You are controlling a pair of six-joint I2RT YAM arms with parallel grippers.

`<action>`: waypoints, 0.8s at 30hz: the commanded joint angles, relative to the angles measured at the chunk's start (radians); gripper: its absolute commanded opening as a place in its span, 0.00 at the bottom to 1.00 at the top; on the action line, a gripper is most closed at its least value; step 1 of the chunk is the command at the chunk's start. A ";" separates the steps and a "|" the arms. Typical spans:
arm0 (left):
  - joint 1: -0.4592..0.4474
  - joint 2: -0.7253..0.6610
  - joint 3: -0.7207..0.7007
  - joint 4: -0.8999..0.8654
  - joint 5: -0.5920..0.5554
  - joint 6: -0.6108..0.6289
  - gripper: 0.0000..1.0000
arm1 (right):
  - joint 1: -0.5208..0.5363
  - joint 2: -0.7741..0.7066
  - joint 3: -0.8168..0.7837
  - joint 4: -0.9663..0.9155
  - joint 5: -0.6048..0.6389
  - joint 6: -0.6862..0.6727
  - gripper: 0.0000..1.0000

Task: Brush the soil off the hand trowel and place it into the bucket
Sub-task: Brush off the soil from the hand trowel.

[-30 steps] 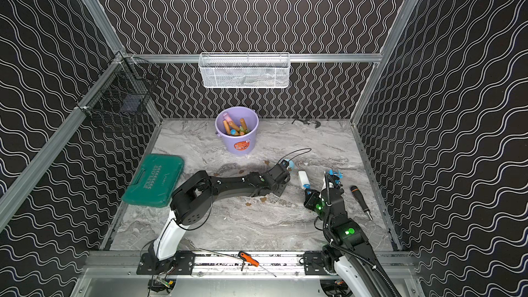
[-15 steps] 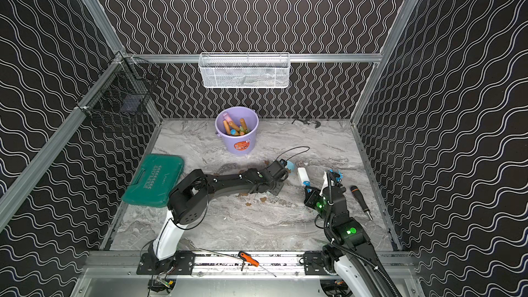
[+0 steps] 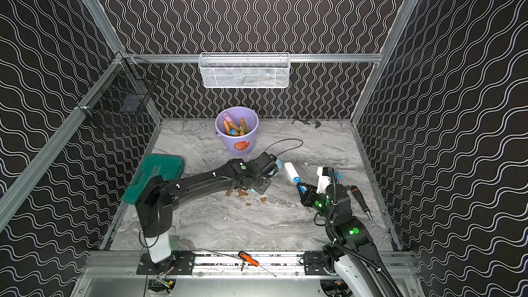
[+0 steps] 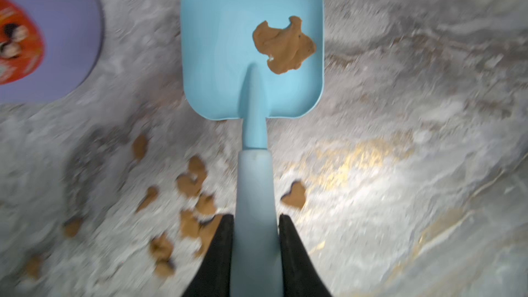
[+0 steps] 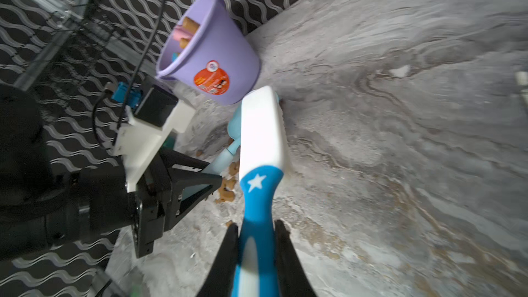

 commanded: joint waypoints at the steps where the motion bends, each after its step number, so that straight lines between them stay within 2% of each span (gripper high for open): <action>1: 0.003 -0.055 -0.018 -0.127 -0.031 0.053 0.00 | 0.000 0.041 0.011 0.150 -0.231 -0.009 0.00; 3: 0.006 -0.098 -0.055 -0.122 -0.026 0.053 0.00 | 0.001 0.087 -0.004 0.237 -0.351 0.015 0.00; 7: 0.007 -0.131 -0.081 -0.130 -0.024 0.037 0.00 | 0.006 0.173 -0.007 0.299 -0.440 0.043 0.00; 14: 0.007 -0.143 -0.056 -0.175 -0.045 0.011 0.00 | 0.032 0.246 0.046 0.176 -0.322 -0.011 0.00; 19: 0.007 -0.146 -0.044 -0.192 -0.033 0.031 0.00 | 0.088 0.348 0.064 0.172 -0.214 -0.032 0.00; 22: 0.007 -0.158 -0.047 -0.198 -0.038 0.031 0.00 | 0.119 0.420 0.062 0.173 -0.104 -0.033 0.00; 24: 0.007 -0.160 -0.048 -0.215 -0.049 0.025 0.00 | 0.119 0.437 0.066 0.150 0.017 -0.039 0.00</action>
